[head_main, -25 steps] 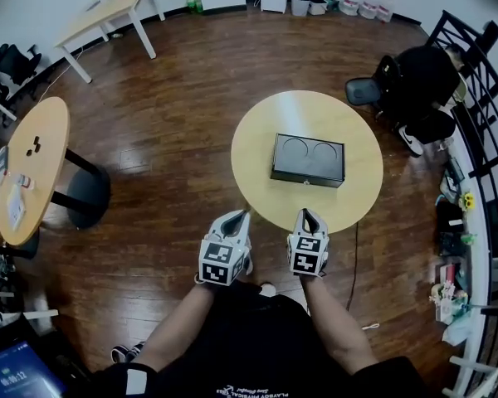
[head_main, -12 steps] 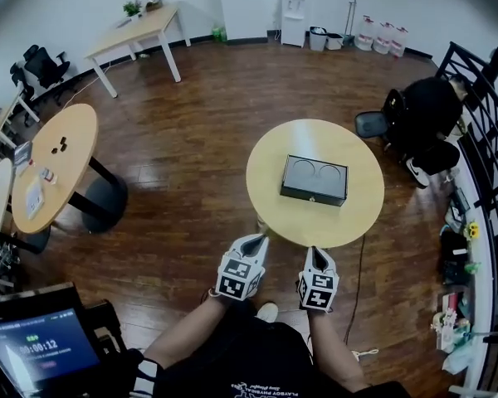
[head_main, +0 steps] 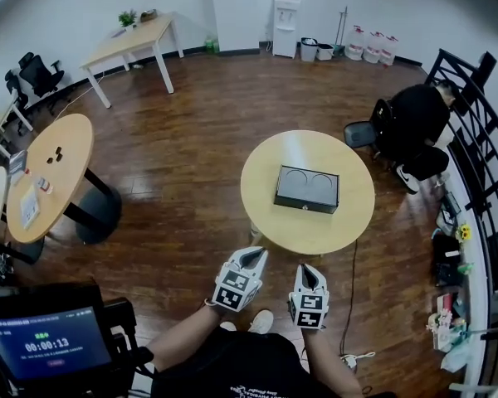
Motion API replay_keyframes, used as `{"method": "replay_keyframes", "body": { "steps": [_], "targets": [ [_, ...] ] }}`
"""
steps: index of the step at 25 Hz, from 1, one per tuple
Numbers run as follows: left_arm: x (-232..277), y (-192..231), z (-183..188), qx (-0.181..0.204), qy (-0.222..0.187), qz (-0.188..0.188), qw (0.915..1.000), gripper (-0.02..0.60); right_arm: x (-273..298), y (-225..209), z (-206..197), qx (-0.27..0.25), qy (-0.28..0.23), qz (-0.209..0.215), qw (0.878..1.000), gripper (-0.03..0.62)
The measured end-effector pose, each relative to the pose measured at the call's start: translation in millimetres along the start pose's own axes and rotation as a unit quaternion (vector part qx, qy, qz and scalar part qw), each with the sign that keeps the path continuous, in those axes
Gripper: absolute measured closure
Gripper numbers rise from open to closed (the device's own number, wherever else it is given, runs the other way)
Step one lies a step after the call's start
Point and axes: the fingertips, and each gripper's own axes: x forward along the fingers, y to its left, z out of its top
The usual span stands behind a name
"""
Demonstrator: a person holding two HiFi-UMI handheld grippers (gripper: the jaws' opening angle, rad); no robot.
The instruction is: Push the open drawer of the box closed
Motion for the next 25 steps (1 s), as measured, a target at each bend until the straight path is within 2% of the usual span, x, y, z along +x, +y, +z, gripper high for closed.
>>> {"method": "replay_keyframes", "body": {
  "steps": [5,7,12,16,19,25],
  "targets": [
    [-12.6,-2.0,-2.6,0.017,-0.022,0.0,0.9996,0.581,-15.3,-2.3,-6.6,-0.007,-0.003,-0.018,1.0,0.589],
    [-17.5,-1.8,-11.0,0.021,-0.019,0.0,0.9996,0.581,-19.7,0.9,-11.0,-0.008,-0.004,-0.027,1.0,0.589],
    [-65.8,-10.4,-42.5,0.01,-0.004,-0.022,0.9997,0.581,-52.3,50.0,-29.9,-0.004,0.004,-0.044,0.999,0.589],
    [-91.0,-24.8,-52.7,0.009,-0.008,-0.038,0.9992,0.581,-78.4,67.1,-46.5,0.004,0.011,-0.06,0.998,0.589],
    [-103.5,-36.5,-63.3,0.027,-0.01,-0.044,0.9986,0.581,-90.6,68.6,-56.5,0.017,0.006,-0.071,0.997,0.589],
    [-120.1,-55.7,-65.8,0.006,-0.019,-0.044,0.9988,0.581,-118.9,60.2,-58.9,0.03,-0.01,-0.082,0.996,0.589]
  ]
}}
